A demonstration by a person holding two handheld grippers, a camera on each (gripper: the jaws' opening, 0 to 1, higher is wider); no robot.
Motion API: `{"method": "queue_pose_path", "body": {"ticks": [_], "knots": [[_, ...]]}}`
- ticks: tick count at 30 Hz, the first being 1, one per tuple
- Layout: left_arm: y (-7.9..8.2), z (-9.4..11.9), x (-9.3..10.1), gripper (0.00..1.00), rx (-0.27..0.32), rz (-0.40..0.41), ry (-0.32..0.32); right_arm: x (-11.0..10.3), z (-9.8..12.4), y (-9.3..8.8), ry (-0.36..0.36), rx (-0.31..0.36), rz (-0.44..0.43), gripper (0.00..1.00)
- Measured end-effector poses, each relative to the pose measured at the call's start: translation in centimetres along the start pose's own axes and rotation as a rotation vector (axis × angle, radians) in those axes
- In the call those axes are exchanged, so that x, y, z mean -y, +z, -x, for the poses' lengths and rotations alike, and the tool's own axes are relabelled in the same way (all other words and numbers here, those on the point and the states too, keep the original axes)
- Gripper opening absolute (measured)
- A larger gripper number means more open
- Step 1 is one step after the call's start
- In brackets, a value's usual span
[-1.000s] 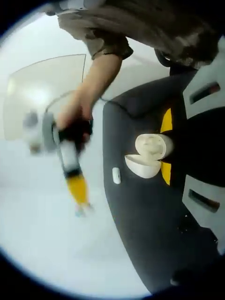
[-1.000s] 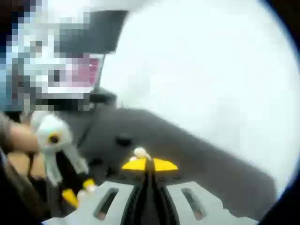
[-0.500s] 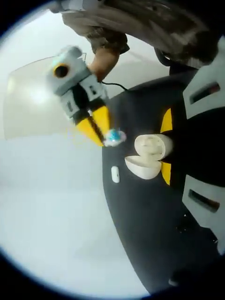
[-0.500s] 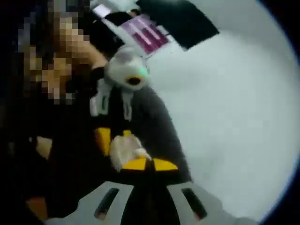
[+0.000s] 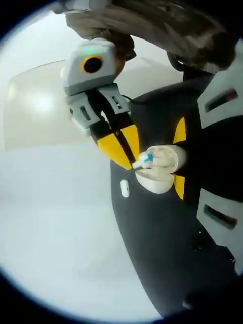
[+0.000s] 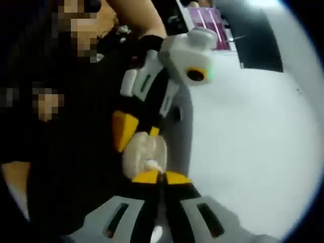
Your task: Pick up three earphones and place each one into its charging case using tactile feedback, ensure that each earphone is properly inserted and securely positioned inside the case.
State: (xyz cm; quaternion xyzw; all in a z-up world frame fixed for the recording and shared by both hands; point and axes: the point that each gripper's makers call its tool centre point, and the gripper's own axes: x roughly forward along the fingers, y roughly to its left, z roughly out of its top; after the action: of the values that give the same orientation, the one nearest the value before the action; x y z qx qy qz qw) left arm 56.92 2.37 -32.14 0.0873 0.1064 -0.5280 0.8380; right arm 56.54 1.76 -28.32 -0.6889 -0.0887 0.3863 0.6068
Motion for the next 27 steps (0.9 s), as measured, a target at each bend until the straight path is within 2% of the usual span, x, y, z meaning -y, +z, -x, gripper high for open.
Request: {"method": "queue_pose_path", "body": {"ticks": [11, 17, 24, 27], "knots": [[0.1, 0.0, 0.1, 0.18, 0.0, -0.003, 0.006, -0.4, -0.1, -0.3, 0.026, -0.043, 0.032, 0.06], [0.1, 0.1, 0.2, 0.18, 0.0, -0.003, 0.006, -0.5, 0.0, -0.2, 0.038, -0.037, -0.003, 0.06], [0.1, 0.1, 0.3, 0.17, 0.002, -0.014, 0.011, -0.4, 0.3, 0.0, 0.043, -0.037, -0.001, 0.08], [0.2, 0.1, 0.3, 0.17, 0.002, -0.016, 0.011, 0.5, 1.0, 0.0, 0.016, -0.017, -0.072, 0.08]]}}
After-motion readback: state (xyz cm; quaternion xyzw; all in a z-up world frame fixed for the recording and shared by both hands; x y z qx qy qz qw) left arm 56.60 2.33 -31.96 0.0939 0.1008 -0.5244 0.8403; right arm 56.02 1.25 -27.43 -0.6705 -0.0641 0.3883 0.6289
